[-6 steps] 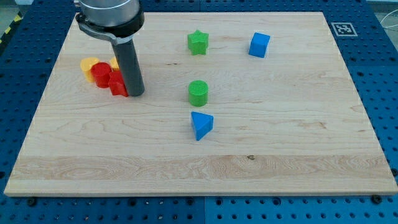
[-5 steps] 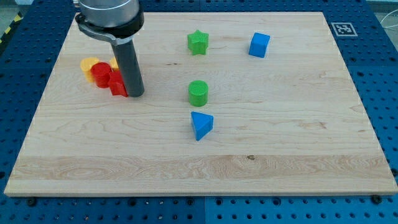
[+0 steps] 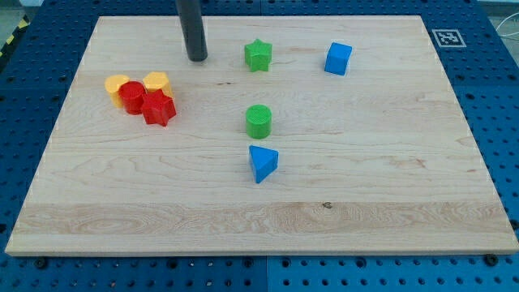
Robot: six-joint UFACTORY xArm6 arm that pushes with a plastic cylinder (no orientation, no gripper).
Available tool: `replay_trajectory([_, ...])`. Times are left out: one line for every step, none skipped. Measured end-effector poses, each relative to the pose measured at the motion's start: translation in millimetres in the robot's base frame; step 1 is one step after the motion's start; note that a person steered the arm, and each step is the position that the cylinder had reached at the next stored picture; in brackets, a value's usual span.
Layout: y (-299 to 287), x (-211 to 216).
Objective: Slide the green star slightly down
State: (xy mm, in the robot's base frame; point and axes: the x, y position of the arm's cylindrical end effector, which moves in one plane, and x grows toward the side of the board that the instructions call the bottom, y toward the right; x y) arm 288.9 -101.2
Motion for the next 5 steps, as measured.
replay_trajectory([32,-8])
replay_trajectory([43,-8])
replay_trajectory([44,-8])
replay_trajectory([51,-8])
replay_trajectory([67,-8])
